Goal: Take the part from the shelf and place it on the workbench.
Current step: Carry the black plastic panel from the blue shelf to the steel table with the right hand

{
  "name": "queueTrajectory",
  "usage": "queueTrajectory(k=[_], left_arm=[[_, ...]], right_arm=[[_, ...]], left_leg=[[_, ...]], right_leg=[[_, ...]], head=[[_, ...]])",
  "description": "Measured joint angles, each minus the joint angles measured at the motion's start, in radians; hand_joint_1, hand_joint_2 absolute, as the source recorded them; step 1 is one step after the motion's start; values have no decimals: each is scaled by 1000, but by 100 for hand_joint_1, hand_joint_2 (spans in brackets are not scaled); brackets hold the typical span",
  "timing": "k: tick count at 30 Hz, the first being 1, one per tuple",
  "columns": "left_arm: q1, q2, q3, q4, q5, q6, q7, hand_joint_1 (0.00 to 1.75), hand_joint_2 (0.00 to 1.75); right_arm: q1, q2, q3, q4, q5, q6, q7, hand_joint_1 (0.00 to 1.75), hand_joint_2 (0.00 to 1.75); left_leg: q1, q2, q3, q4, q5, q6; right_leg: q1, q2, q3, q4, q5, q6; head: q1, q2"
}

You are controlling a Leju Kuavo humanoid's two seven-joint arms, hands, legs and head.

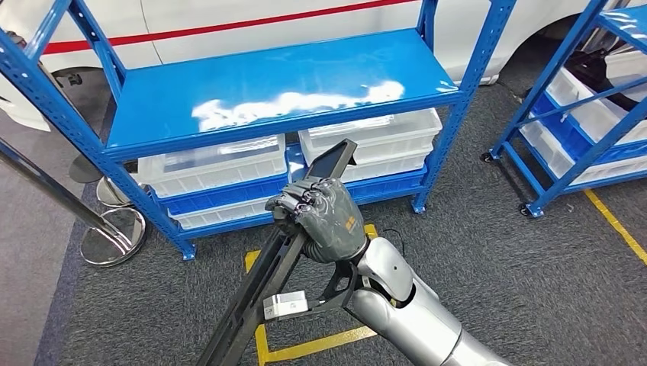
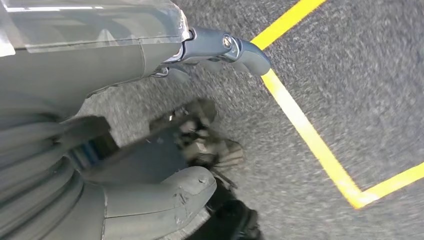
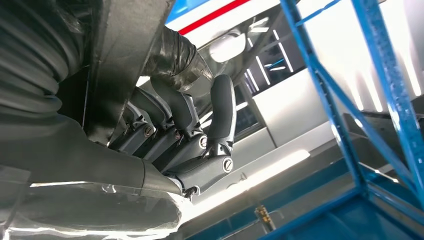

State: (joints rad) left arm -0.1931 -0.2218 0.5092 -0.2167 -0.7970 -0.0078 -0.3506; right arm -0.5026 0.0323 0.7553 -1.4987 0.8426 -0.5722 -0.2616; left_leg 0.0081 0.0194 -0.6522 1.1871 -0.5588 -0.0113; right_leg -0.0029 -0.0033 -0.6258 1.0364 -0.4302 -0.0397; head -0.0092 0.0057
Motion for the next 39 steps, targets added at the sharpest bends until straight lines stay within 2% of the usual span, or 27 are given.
queueTrajectory(k=[1, 2, 3, 5, 6, 8, 9, 11, 13, 15, 16, 17, 18, 19, 21, 23, 24, 26, 27, 29, 31, 32, 33, 34, 35, 37, 39], left_arm=[[2, 0, 0, 0, 0, 0, 0, 0, 175], [4, 1, 0, 0, 1, 0, 0, 0, 175], [5, 1, 0, 0, 1, 0, 0, 0, 175], [5, 2, 0, 0, 2, 1, 0, 0, 175], [5, 3, 0, 0, 3, 2, 0, 0, 175], [5, 5, 3, 0, 8, 6, 0, 0, 175], [6, 6, 4, 0, 11, 7, 0, 0, 175], [8, 6, 8, 0, 15, 9, 0, 0, 175], [6, 6, 12, 0, 16, 9, 1, 0, 175], [4, 6, 14, 0, 12, 9, 2, 0, 175], [5, 6, 14, 0, 9, 9, 4, 0, 175], [6, 6, 14, 0, 6, 8, 4, 0, 175], [8, 6, 14, 0, 4, 7, 5, 0, 175], [8, 7, 14, 0, 2, 6, 5, 0, 175], [5, 7, 14, 0, 0, 4, 3, 0, 175], [-2, 8, 14, 0, 0, 3, 1, 0, 175], [-5, 8, 14, 0, 0, 2, 0, 0, 175], [-9, 9, 14, 0, 1, 0, -2, 0, 175], [-11, 9, 14, 0, 1, 0, -3, 0, 175], [-13, 9, 14, 0, 1, 0, -5, 0, 175], [-9, 10, 14, 0, 2, 0, -6, 0, 175], [-6, 10, 14, 0, 2, 0, -6, 0, 175], [-3, 11, 14, 0, 1, 0, -5, 0, 175], [-1, 12, 14, 0, 0, 0, -5, 0, 175], [0, 13, 14, 0, -1, 0, -4, 0, 175], [0, 17, 14, 0, -2, 1, -1, 0, 175], [0, 21, 14, 0, -4, 2, 2, 0, 175]], right_arm=[[1, 0, 1, 0, 0, 0, 0, 175, 175], [2, 0, 2, 0, -1, 0, 0, 175, 175], [3, 0, 3, 0, -1, 0, 0, 175, 175], [3, 0, 5, 0, -2, 0, 0, 175, 175], [3, 0, 5, 0, -2, 0, 0, 175, 175], [2, 0, 6, 0, -4, 0, 0, 175, 175], [3, 0, 6, 0, -5, 0, 0, 175, 175], [5, -2, 6, -1, -9, -1, 0, 175, 175], [7, -7, 6, -3, -13, -2, -1, 175, 175], [10, -11, 6, -7, -15, -3, -3, 175, 175], [13, -12, 6, -8, -15, -4, -4, 175, 175], [17, -13, 6, -10, -15, -5, -5, 175, 175], [23, -15, 6, -11, -15, -6, -6, 175, 175], [27, -17, 6, -13, -15, -7, -6, 175, 175], [29, -19, 6, -19, -14, -9, -7, 175, 175], [28, -18, 6, -25, -13, -11, -9, 175, 175], [26, -18, 6, -27, -14, -13, -9, 175, 175], [25, -17, 6, -30, -17, -15, -11, 175, 175], [24, -17, 6, -32, -20, -16, -12, 175, 175], [20, -16, 6, -35, -26, -18, -17, 175, 175], [18, -14, 6, -37, -33, -20, -20, 175, 175], [18, -12, 6, -37, -34, -20, -20, 175, 175], [19, -12, 6, -37, -35, -20, -21, 175, 175], [20, -12, 6, -37, -35, -20, -22, 175, 175], [20, -12, 6, -37, -36, -21, -23, 175, 175], [20, -10, 6, -38, -36, -22, -25, 175, 175], [22, -7, 6, -39, -37, -26, -29, 175, 175]], left_leg=[[0, -6, -27, 63, -27, 0], [0, -8, -44, 103, -38, 1], [0, -10, -43, 106, -28, 4], [-1, -25, 7, 12, 33, 15], [-1, -47, 41, -54, 60, 24], [-4, -84, 85, -145, 85, 35], [-6, -89, 90, -159, 84, 37], [-7, -71, 94, -171, 92, 38], [-2, -48, 99, -187, 103, 45], [0, -24, 99, -194, 109, 50], [0, -10, 97, -193, 109, 51], [0, 3, 95, -192, 109, 51], [1, 17, 94, -191, 109, 50], [1, 29, 92, -189, 108, 48], [3, 49, 90, -180, 102, 39], [-1, 65, 89, -169, 94, 25], [-3, 72, 89, -167, 91, 18], [-2, 87, 93, -167, 89, 6], [0, 83, 93, -162, 82, 0], [5, 45, 72, -107, 40, -8], [7, 1, 16, 19, -29, -9], [6, -7, -13, 81, -52, -8], [6, -10, -30, 115, -57, -5], [5, -12, -31, 113, -43, -1], [5, -18, -13, 72, -11, 3], [5, -58, 47, -61, 55, 16], [3, -96, 82, -144, 80, 23]], right_leg=[[2, 9, -4, 0, 2, -3], [4, 19, -7, 1, 4, -4], [5, 30, -9, 2, 7, -5], [8, 52, -11, 4, 10, -3], [9, 62, -13, 5, 12, 0], [6, 80, -20, 8, 18, 8], [3, 89, -24, 9, 21, 14], [-3, 102, -30, 8, 28, 27], [-1, 73, -44, 33, 9, 36], [-2, 28, -89, 129, -50, 46], [-6, 18, -117, 192, -82, 51], [-11, 13, -139, 241, -100, 57], [-16, 9, -145, 261, -101, 62], [-20, 4, -131, 243, -84, 66], [-24, -32, -59, 122, -35, 70], [-19, -62, -8, 30, -12, 60], [-16, -64, -4, 19, -15, 51], [-12, -42, -8, 18, -11, 35], [-12, -33, -8, 16, -8, 29], [-14, -14, -9, 10, -2, 16], [-11, 7, -13, 10, 3, 8], [-9, 19, -16, 11, 4, 6], [-6, 32, -18, 12, 5, 4], [-4, 45, -19, 14, 5, 4], [-3, 58, -19, 15, 6, 4], [0, 82, -20, 19, 7, 6], [-4, 103, -26, 20, 12, 16]], head=[[0, 0], [0, 0], [0, 0], [0, 0], [0, 0], [0, 0], [0, 0], [0, 0], [1, 0], [2, 0], [2, 0], [3, 0], [2, 0], [3, 0], [3, 0], [2, 0], [2, 0], [2, 0], [2, 0], [2, 0], [2, 0], [2, 0], [2, 0], [2, 0], [2, 0], [2, 0], [2, 0]])
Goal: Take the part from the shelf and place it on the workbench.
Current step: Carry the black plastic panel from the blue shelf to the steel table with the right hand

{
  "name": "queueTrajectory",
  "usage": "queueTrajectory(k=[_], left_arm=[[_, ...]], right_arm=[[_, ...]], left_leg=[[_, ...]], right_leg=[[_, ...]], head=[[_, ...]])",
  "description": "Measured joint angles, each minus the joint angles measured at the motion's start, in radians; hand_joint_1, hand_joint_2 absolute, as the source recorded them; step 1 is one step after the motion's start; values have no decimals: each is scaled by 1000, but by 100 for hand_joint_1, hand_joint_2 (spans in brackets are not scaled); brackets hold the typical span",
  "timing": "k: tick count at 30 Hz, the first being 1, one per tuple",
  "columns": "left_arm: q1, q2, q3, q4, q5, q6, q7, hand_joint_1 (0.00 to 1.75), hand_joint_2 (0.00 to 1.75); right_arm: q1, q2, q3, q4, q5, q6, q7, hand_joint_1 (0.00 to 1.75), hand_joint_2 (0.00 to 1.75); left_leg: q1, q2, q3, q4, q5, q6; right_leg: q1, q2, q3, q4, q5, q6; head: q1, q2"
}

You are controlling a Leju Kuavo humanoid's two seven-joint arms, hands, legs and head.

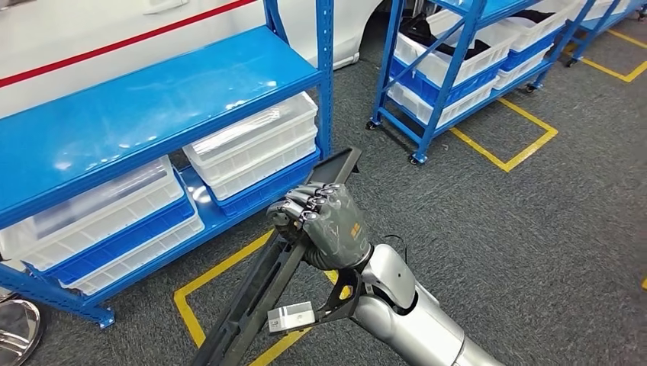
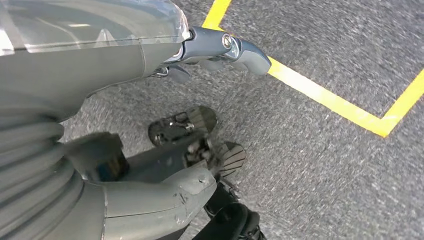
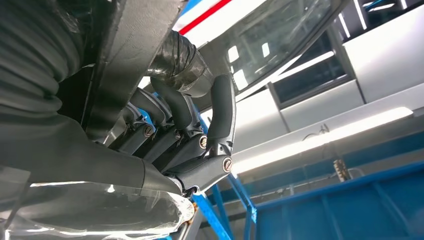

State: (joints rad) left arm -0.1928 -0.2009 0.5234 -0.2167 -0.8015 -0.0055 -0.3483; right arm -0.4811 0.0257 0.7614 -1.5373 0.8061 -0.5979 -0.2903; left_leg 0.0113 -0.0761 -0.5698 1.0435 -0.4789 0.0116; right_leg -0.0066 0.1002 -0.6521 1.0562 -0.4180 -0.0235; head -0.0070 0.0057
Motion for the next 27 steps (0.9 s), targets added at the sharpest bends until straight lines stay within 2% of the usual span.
queueTrajectory(k=[1, 2, 3, 4, 5, 6, 7, 8, 9, 10, 11, 13, 14, 15, 16, 18, 20, 22, 23, 24, 25, 26, 27], left_arm=[[0, 2, 0, 0, -2, 0, 1, 0, 175], [0, 3, 0, 0, -3, 0, 2, 0, 175], [0, 4, 0, 0, -5, 1, 3, 0, 175], [-1, 4, 0, 0, -5, 1, 3, 0, 175], [-3, 5, 0, 0, -5, 1, 3, 0, 175], [-3, 6, 0, 0, -4, 1, 3, 0, 175], [-2, 7, 0, 0, -4, 1, 2, 0, 175], [-1, 8, 0, 0, -2, 0, 2, 0, 175], [0, 9, 0, 0, 1, 0, 2, 0, 175], [1, 10, 0, 0, 3, -1, 1, 0, 175], [0, 10, 0, 0, 6, -2, 0, 0, 175], [-1, 10, 1, 0, 11, -9, -2, 0, 175], [-1, 10, 1, 0, 13, -14, -4, 0, 175], [-1, 9, 2, 0, 16, -19, -5, 0, 175], [-1, 9, 2, 0, 19, -22, -5, 0, 175], [-2, 6, 3, 0, 23, -23, -5, 0, 175], [-3, 4, 3, 0, 24, -23, -6, 0, 175], [0, 3, 3, 0, 22, -23, -5, 0, 175], [2, 2, 3, 0, 21, -22, -5, 0, 175], [5, 2, 3, 0, 19, -21, -4, 0, 175], [7, 1, 3, 0, 17, -19, -3, 0, 175], [7, 1, 3, 0, 16, -18, -3, 0, 175], [6, 1, 3, 0, 14, -17, -2, 0, 175]], right_arm=[[2, 1, 0, 0, 0, -2, -1, 175, 175], [4, 2, 0, 0, 0, -5, -2, 175, 175], [6, 2, 0, 0, -1, -7, -3, 175, 175], [8, 2, 0, 0, -1, -10, -3, 175, 175], [9, 3, 0, 0, -2, -11, -4, 175, 175], [10, 3, 0, 0, -2, -12, -4, 175, 175], [10, 4, 0, 1, -3, -13, -5, 175, 175], [11, 4, 0, 2, -3, -12, -5, 175, 175], [12, 4, 0, 4, -4, -12, -5, 175, 175], [13, 4, 0, 7, -4, -12, -5, 175, 175], [13, 4, 0, 8, -5, -12, -5, 175, 175], [11, 6, 0, 10, -6, -12, -7, 175, 175], [9, 8, 0, 10, -6, -11, -7, 175, 175], [8, 9, 0, 10, -6, -11, -8, 175, 175], [8, 10, 0, 11, -6, -11, -8, 175, 175], [7, 11, 0, 11, -6, -11, -8, 175, 175], [5, 11, 0, 11, -6, -11, -8, 175, 175], [3, 11, 0, 11, -6, -10, -8, 175, 175], [3, 11, 0, 11, -5, -10, -8, 175, 175], [4, 11, 0, 11, -4, -9, -8, 175, 175], [5, 11, 0, 11, -4, -9, -8, 175, 175], [5, 11, 0, 11, -2, -8, -8, 175, 175], [5, 11, 0, 10, -1, -8, -8, 175, 175]], left_leg=[[-2, -3, 3, -8, -2, 2], [-4, 6, 5, -14, 2, 4], [-3, 18, 8, -22, 8, 8], [-2, 30, 11, -31, 15, 13], [0, 43, 13, -39, 21, 18], [0, 57, 14, -44, 24, 22], [-2, 69, 13, -46, 25, 24], [-3, 83, 11, -46, 25, 25], [-3, 97, 10, -45, 25, 25], [-3, 111, 9, -44, 24, 24], [-3, 124, 8, -42, 23, 22], [-4, 145, 8, -36, 17, 15], [-6, 155, 7, -32, 13, 10], [-8, 163, 7, -29, 10, 4], [-10, 171, 8, -28, 8, -2], [-8, 183, 11, -28, 3, -13], [-3, 155, 0, 8, -26, -23], [1, 107, -49, 117, -88, -27], [1, 95, -81, 184, -116, -28], [1, 89, -106, 234, -129, -27], [1, 86, -117, 251, -124, -25], [0, 83, -113, 235, -102, -21], [0, 75, -90, 181, -64, -16]], right_leg=[[-3, 10, -4, -2, 4, 7], [-6, 22, -7, -5, 9, 15], [-6, 19, -9, -5, 10, 20], [-4, 2, -15, 4, 3, 24], [-1, -23, -28, 32, -16, 27], [0, -54, -49, 79, -46, 29], [0, -76, -77, 138, -79, 31], [-2, -85, -105, 198, -106, 34], [-5, -91, -121, 237, -118, 36], [-7, -95, -121, 243, -112, 38], [-9, -102, -100, 211, -91, 40], [-7, -136, -24, 84, -42, 37], [-4, -151, 5, 32, -28, 32], [-1, -159, 19, 2, -25, 26], [3, -159, 21, -6, -29, 19], [3, -136, 20, -10, -25, 6], [0, -117, 22, -16, -20, -6], [-1, -97, 23, -18, -18, -14], [1, -85, 22, -18, -17, -16], [3, -72, 22, -17, -17, -18], [5, -58, 22, -16, -17, -18], [7, -44, 22, -14, -17, -18], [8, -31, 22, -13, -17, -18]], head=[[0, 0], [0, 0], [0, 0], [0, 0], [0, 0], [0, 0], [1, 0], [1, 0], [1, 0], [1, 0], [1, 0], [1, 0], [1, 0], [0, 0], [0, 0], [0, 0], [0, 0], [0, 0], [0, 0], [0, 0], [0, 0], [0, 0], [0, 0]])
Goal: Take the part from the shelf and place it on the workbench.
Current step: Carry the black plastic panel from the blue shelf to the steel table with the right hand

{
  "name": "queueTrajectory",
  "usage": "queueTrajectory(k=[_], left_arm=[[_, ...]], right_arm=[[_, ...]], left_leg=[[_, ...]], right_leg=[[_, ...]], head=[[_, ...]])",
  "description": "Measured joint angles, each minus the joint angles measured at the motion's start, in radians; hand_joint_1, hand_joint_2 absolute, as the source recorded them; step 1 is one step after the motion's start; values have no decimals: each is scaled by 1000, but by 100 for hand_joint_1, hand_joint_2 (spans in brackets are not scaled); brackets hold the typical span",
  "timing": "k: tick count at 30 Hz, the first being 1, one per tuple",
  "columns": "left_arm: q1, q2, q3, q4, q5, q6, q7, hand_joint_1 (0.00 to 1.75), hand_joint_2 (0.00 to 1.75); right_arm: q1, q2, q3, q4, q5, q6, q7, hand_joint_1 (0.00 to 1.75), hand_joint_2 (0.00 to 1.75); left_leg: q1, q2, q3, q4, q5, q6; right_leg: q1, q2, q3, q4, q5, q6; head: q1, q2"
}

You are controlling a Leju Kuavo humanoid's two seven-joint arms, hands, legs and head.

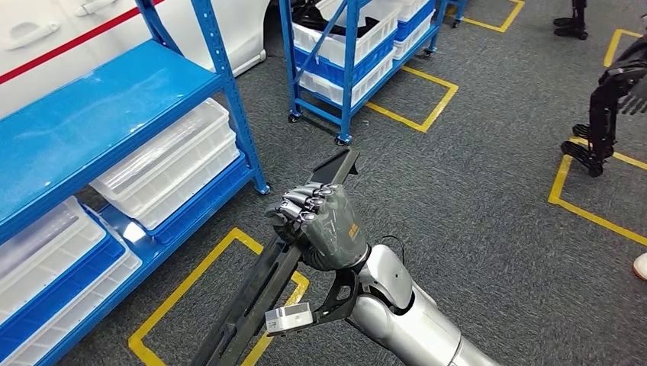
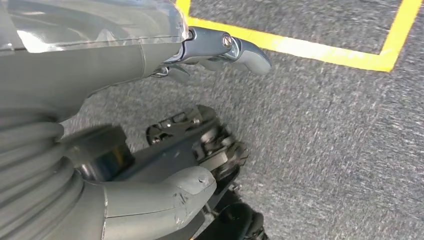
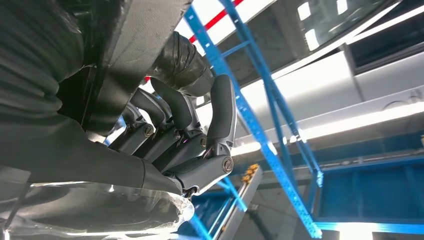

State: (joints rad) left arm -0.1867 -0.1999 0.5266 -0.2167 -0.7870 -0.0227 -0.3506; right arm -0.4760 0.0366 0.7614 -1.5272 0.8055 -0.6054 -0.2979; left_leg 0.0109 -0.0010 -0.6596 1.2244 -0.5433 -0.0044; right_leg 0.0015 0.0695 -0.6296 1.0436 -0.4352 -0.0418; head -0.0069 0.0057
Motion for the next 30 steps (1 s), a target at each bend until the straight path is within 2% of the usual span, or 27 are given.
queueTrajectory(k=[2, 3, 4, 6, 7, 8, 10, 12, 13, 14, 15, 16, 18, 19, 21, 22, 24, 25, 27, 28, 29, 30], left_arm=[[-3, 0, 0, 0, -2, 2, 0, 0, 175], [-4, 0, 0, 0, -4, 4, 0, 0, 175], [-5, 0, 0, 0, -4, 5, 1, 0, 175], [-8, -1, 0, 0, -5, 7, 1, 0, 175], [-9, -2, 0, 0, -5, 8, 1, 0, 175], [-10, -3, 0, 0, -5, 9, 1, 0, 175], [-10, -5, 0, 0, -5, 9, 1, 0, 175], [-8, -5, 0, 0, -5, 9, 1, 0, 175], [-7, -5, 1, 0, -5, 8, 1, 0, 175], [-7, -5, 1, 0, -5, 7, 2, 0, 175], [-7, -5, 1, 0, -5, 5, 3, 0, 175], [-7, -5, 1, 0, -5, 4, 4, 0, 175], [-7, -5, 1, 0, -5, 2, 7, 0, 175], [-7, -5, 1, 0, -5, 2, 10, 0, 175], [-7, -5, 1, 0, -5, 2, 17, 0, 175], [-7, -5, 1, 0, -5, 2, 19, 0, 175], [-8, -5, 1, 0, -5, 3, 21, 0, 175], [-7, -4, 1, 0, -5, 3, 23, 0, 175], [-1, -3, 1, 0, -5, 4, 25, 0, 175], [1, -3, 1, 0, -5, 4, 26, 0, 175], [3, -2, 1, 0, -5, 4, 27, 0, 175], [3, -2, 1, 0, -5, 4, 27, 0, 175]], right_arm=[[-1, 0, 0, -2, 5, 3, 0, 175, 175], [-1, 0, 0, -3, 6, 5, 0, 175, 175], [-1, 0, 0, -4, 7, 7, 1, 175, 175], [0, -1, 0, -7, 7, 9, 1, 175, 175], [0, -1, 0, -9, 7, 9, 1, 175, 175], [0, -2, 0, -11, 7, 9, 2, 175, 175], [-1, -2, 0, -13, 7, 9, 2, 175, 175], [1, -4, 0, -13, 7, 9, 2, 175, 175], [4, -6, 0, -13, 7, 9, 2, 175, 175], [5, -7, 0, -13, 7, 9, 2, 175, 175], [6, -8, 0, -13, 7, 9, 3, 175, 175], [6, -8, 0, -13, 7, 8, 3, 175, 175], [5, -8, 0, -13, 7, 8, 3, 175, 175], [5, -7, 0, -14, 7, 7, 3, 175, 175], [5, -7, 0, -14, 7, 6, 4, 175, 175], [5, -8, 0, -16, 7, 6, 4, 175, 175], [3, -6, 0, -19, 7, 5, 4, 175, 175], [3, -5, 0, -20, 7, 5, 4, 175, 175], [3, -3, 0, -20, 7, 6, 4, 175, 175], [4, -3, 0, -20, 7, 6, 4, 175, 175], [5, -3, 0, -20, 7, 6, 4, 175, 175], [5, -3, 0, -20, 7, 6, 4, 175, 175]], left_leg=[[0, -43, 55, -129, 59, 12], [-1, -62, 75, -175, 74, 16], [-3, -72, 83, -194, 75, 19], [-3, -56, 89, -207, 80, 25], [-2, -44, 93, -218, 86, 29], [0, -31, 98, -228, 91, 34], [-2, -4, 103, -240, 97, 41], [-5, 23, 102, -239, 95, 43], [-5, 36, 101, -237, 93, 42], [-4, 49, 101, -235, 91, 41], [-4, 61, 101, -232, 88, 37], [-4, 72, 102, -228, 83, 33], [-9, 90, 102, -218, 73, 22], [-12, 99, 102, -214, 69, 16], [-12, 119, 106, -213, 64, 5], [-10, 113, 106, -208, 58, -1], [-3, 70, 87, -157, 20, -11], [-1, 40, 61, -100, -11, -13], [0, 14, -5, 33, -63, -14], [0, 11, -27, 69, -66, -13], [0, 8, -32, 69, -50, -10], [-1, 3, -19, 32, -17, -6]], right_leg=[[0, 24, -2, 3, 1, 3], [-2, 36, -5, 4, 3, 7], [-4, 46, -9, 3, 5, 13], [-8, 65, -14, -1, 12, 27], [-7, 55, -17, 2, 9, 32], [-5, 32, -26, 19, -4, 37], [-3, -30, -68, 109, -57, 44], [-9, -56, -124, 222, -106, 51], [-13, -62, -136, 246, -108, 55], [-16, -67, -129, 235, -93, 58], [-19, -78, -102, 188, -64, 60], [-19, -101, -66, 122, -37, 60], [-12, -138, -14, 24, -10, 52], [-8, -145, -7, 7, -11, 45], [-5, -122, -11, 6, -10, 29], [-5, -110, -10, 4, -9, 22], [-9, -89, -7, -1, -5, 9], [-9, -78, -6, -2, -4, 4], [-7, -53, -6, -1, -3, -2], [-5, -39, -6, -1, -3, -2], [-3, -24, -6, 1, -3, -2], [-2, -10, -5, 2, -3, -3]], head=[[0, 0], [0, 0], [0, 0], [0, 0], [0, 0], [0, 0], [0, 0], [1, 0], [1, 0], [1, 0], [1, 0], [1, 0], [0, 0], [0, 0], [0, 0], [0, 0], [0, 0], [0, 0], [0, 0], [0, 0], [0, 0], [0, 0]])
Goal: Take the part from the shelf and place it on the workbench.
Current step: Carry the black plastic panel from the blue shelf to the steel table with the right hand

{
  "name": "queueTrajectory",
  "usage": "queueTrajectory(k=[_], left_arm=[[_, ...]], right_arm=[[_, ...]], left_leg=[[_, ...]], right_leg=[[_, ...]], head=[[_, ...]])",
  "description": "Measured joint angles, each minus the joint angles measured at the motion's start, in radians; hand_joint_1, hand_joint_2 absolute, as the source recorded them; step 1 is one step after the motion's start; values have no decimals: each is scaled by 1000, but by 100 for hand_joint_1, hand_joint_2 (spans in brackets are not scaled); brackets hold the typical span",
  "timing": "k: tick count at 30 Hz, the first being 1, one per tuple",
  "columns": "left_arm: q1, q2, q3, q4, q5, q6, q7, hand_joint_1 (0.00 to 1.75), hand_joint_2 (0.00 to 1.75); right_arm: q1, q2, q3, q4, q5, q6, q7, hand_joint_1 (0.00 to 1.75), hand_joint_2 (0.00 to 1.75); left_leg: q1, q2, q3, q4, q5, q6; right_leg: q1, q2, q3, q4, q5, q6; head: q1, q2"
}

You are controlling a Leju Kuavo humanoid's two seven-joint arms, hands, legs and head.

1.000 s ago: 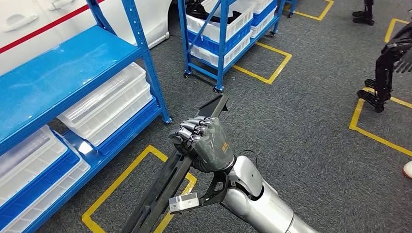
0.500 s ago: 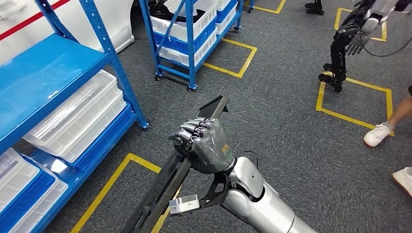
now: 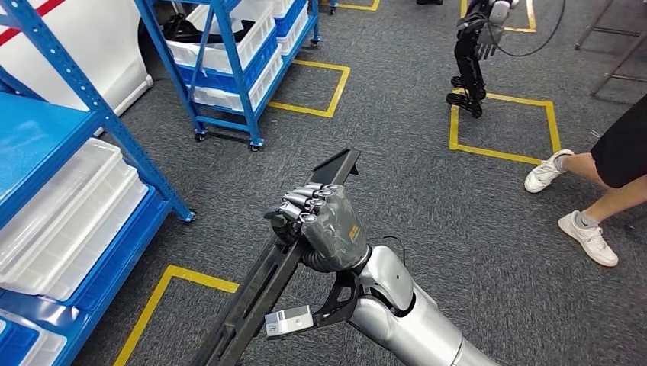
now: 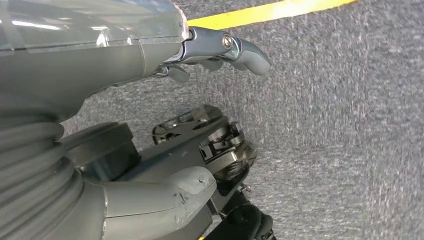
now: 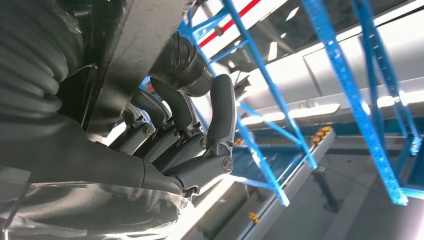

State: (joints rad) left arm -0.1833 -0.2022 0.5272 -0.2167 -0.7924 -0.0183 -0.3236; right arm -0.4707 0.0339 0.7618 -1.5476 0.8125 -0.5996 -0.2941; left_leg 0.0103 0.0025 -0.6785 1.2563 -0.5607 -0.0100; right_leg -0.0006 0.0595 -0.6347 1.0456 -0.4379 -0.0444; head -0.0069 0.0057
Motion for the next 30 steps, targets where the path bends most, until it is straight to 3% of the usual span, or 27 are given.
queueTrajectory(k=[2, 4, 5, 7, 9, 11, 13, 14, 15, 17, 18, 20, 22, 24, 26, 28, 29, 30], left_arm=[[-1, 0, 0, 0, 0, 0, 0, 0, 175], [-3, 1, 0, 0, -1, 0, 0, 0, 175], [-4, 2, 0, 0, -2, -1, 0, 0, 175], [-8, 0, 0, 0, -3, -1, 0, 0, 175], [-11, -2, 0, 0, -4, -2, -1, 0, 175], [-10, -3, 0, 0, -7, -2, 0, 0, 175], [-8, -3, 0, 0, -12, -1, 0, 0, 175], [-8, -3, 0, 0, -15, -1, 0, 0, 175], [-9, -3, 0, 0, -17, 0, 0, 0, 175], [-11, -4, -1, 0, -22, 0, 0, 0, 175], [-12, -5, -2, 0, -24, 0, 0, 0, 175], [-15, -5, -3, 0, -25, -1, -1, 0, 175], [-18, -6, -3, 0, -24, -4, -3, 0, 175], [-20, -7, -3, 0, -22, -6, -5, 0, 175], [-19, -7, -3, 0, -19, -9, -6, 0, 175], [-15, -7, -3, 0, -14, -14, -5, 0, 175], [-14, -7, -3, 0, -11, -16, -5, 0, 175], [-14, -7, -2, 0, -6, -18, -4, 0, 175]], right_arm=[[0, 0, 0, -1, 0, 1, 0, 175, 175], [0, 1, 0, -1, 0, 4, 0, 175, 175], [0, 1, 0, -1, 0, 5, 0, 175, 175], [0, 2, 0, -4, 0, 6, -1, 175, 175], [-1, 1, 0, -7, 0, 5, -1, 175, 175], [-3, 1, 0, -9, 0, 5, -1, 175, 175], [-1, -1, 0, -9, 0, 5, -1, 175, 175], [0, -2, 0, -9, 0, 5, -1, 175, 175], [0, -2, 0, -9, 0, 5, -1, 175, 175], [0, -3, 0, -9, 0, 5, -1, 175, 175], [-1, -3, 0, -9, 0, 4, -1, 175, 175], [-1, -3, 0, -10, 0, 4, -1, 175, 175], [-2, -3, 0, -12, 0, 5, -1, 175, 175], [-4, -3, 0, -15, 0, 5, -1, 175, 175], [-8, -2, 0, -18, 0, 5, -1, 175, 175], [-8, -1, 0, -18, 0, 6, -1, 175, 175], [-8, -1, 0, -18, 0, 6, -1, 175, 175], [-7, -1, 0, -18, 0, 6, -1, 175, 175]], left_leg=[[0, -36, 55, -132, 71, 12], [-1, -71, 92, -219, 97, 21], [-3, -76, 97, -230, 95, 23], [-2, -56, 104, -245, 104, 29], [1, -32, 112, -266, 116, 39], [1, -6, 115, -274, 120, 45], [1, 22, 113, -272, 118, 46], [1, 36, 113, -271, 116, 44], [2, 48, 113, -268, 114, 41], [3, 70, 113, -259, 105, 31], [1, 79, 113, -252, 99, 25], [-3, 94, 113, -243, 91, 11], [-1, 106, 117, -242, 85, 0], [5, 79, 108, -210, 56, -10], [8, 31, 62, -104, -4, -13], [8, 11, 2, 18, -48, -11], [8, 7, -12, 42, -44, -8], [7, 3, -9, 27, -22, -3]], right_leg=[[1, 26, 0, 3, 0, 1], [-2, 48, -4, 4, 3, 9], [-5, 58, -7, 2, 6, 16], [-7, 68, -11, -2, 11, 29], [-3, 24, -26, 29, -15, 38], [-4, -32, -73, 131, -77, 46], [-11, -49, -120, 233, -117, 55], [-16, -53, -124, 244, -111, 59], [-20, -59, -107, 216, -89, 63], [-21, -92, -39, 94, -36, 67], [-20, -107, -12, 42, -20, 63], [-13, -119, 5, 5, -20, 50], [-13, -95, 2, 5, -18, 35], [-14, -75, 3, 3, -15, 22], [-14, -56, 4, 1, -13, 13], [-9, -31, 4, 2, -13, 9], [-6, -17, 4, 3, -12, 8], [-4, -2, 4, 4, -12, 8]], head=[[0, 0], [0, 0], [0, 0], [0, 0], [1, 0], [3, 0], [3, 0], [3, 0], [3, 0], [3, 0], [3, 0], [2, 0], [1, 0], [1, 0], [1, 0], [1, 0], [1, 0], [1, 0]])
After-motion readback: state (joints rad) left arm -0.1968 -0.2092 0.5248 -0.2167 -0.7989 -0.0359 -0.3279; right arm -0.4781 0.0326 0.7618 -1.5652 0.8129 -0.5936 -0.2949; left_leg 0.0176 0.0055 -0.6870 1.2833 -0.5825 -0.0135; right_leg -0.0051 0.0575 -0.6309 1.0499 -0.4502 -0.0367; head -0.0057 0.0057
